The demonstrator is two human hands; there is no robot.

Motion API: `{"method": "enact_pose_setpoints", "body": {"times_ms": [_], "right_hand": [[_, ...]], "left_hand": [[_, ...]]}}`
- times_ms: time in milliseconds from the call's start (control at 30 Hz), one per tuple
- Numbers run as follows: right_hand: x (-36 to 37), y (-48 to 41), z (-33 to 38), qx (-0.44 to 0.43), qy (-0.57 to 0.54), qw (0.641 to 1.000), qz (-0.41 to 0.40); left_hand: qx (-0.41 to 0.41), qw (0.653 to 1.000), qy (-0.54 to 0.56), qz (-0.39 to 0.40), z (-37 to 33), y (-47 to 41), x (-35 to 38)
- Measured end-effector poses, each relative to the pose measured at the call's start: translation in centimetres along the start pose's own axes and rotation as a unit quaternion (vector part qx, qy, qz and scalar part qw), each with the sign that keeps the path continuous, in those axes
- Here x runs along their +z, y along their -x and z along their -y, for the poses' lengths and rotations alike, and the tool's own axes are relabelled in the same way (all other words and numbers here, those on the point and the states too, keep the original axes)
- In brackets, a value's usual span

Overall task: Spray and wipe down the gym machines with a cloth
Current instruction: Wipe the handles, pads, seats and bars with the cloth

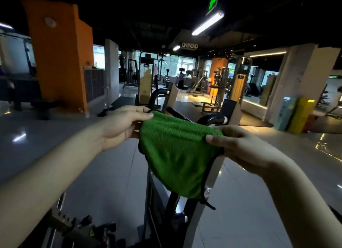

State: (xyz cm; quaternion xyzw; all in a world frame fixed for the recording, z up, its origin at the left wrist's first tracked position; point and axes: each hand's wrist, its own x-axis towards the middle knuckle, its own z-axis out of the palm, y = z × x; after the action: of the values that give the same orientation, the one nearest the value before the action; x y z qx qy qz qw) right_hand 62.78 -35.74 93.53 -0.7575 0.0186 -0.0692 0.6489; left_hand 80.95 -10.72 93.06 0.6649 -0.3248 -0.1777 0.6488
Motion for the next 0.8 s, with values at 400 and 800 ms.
{"method": "enact_pose_setpoints", "body": {"times_ms": [400,800], "right_hand": [[-2.3,-4.1,5.3,-0.121,0.019,0.956,-0.267],[-4.1,-12.1,7.3,-0.115,0.551,0.788,-0.248]], "left_hand": [[0.084,0.991,0.073,-0.069,-2.7,-7.2,0.9],[0.083,0.972,-0.183,-0.125,2.2,-11.0,3.5]]}}
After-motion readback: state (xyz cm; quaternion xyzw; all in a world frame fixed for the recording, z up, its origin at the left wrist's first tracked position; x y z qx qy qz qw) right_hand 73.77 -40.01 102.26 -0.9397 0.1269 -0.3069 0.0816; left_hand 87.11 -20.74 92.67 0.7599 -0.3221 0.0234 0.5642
